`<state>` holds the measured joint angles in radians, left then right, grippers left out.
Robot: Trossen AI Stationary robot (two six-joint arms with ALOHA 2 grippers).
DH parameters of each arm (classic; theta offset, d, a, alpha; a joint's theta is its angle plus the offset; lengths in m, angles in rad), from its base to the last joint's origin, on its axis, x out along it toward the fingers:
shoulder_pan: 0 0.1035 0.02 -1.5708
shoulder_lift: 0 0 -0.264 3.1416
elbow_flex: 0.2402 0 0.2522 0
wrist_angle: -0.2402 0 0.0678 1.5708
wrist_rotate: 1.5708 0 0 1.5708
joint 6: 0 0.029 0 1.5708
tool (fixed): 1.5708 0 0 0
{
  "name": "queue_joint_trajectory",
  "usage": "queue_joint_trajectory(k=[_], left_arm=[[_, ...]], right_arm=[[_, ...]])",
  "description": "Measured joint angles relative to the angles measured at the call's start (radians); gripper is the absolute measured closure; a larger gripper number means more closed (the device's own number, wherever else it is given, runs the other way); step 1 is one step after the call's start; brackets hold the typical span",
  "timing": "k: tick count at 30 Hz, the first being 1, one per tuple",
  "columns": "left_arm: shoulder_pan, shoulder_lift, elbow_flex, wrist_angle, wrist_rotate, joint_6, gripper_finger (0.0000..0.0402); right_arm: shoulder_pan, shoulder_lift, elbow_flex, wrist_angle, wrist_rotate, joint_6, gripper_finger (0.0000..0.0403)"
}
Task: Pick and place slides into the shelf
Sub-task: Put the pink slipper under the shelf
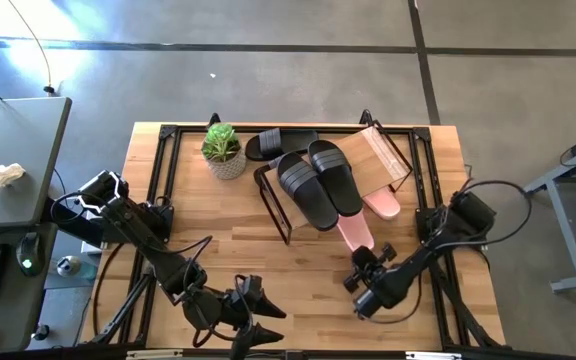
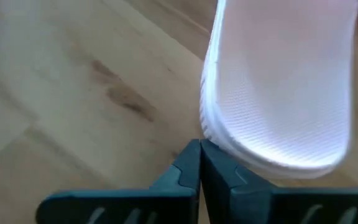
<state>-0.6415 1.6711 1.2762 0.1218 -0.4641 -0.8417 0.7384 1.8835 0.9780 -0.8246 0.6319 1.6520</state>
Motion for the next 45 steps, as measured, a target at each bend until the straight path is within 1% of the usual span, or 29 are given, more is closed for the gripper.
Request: queue_joint_trajectory(k=[4,16,24,26,32,37,41,45], left_arm=[[0.0,0.0,0.0,0.0,0.0,0.0,0.0142],[0.0,0.0,0.0,-0.007,0.0,0.0,0.0142],[0.0,0.0,0.0,-0.009,0.0,-0.003,0.0142],[0.0,0.0,0.0,-0.009,0.0,-0.003,0.0142],[0.0,0.0,0.0,-0.01,-0.002,-0.003,0.0142],[0.0,0.0,0.0,-0.012,-0.028,-0.003,0.0142],[0.0,0.0,0.0,-0.013,-0.031,-0.004,0.0142],[0.0,0.0,0.0,-0.014,-0.03,-0.008,0.0142]], right_arm=[[-0.035,-0.004,-0.023,0.049,0.014,-0.002,0.0403],[-0.14,-0.002,-0.025,0.003,0.019,0.017,0.0403],[-0.191,0.001,-0.028,-0.072,-0.002,0.124,0.0403],[-0.2,0.002,-0.028,-0.079,-0.01,0.128,0.0403],[-0.221,0.0,-0.025,-0.085,-0.032,0.148,0.0403],[-0.23,0.0,-0.027,-0.115,-0.041,0.184,0.0403],[-0.23,0.001,-0.028,-0.13,-0.043,0.184,0.0403],[-0.2,-0.018,-0.028,-0.141,-0.043,0.184,0.0403]])
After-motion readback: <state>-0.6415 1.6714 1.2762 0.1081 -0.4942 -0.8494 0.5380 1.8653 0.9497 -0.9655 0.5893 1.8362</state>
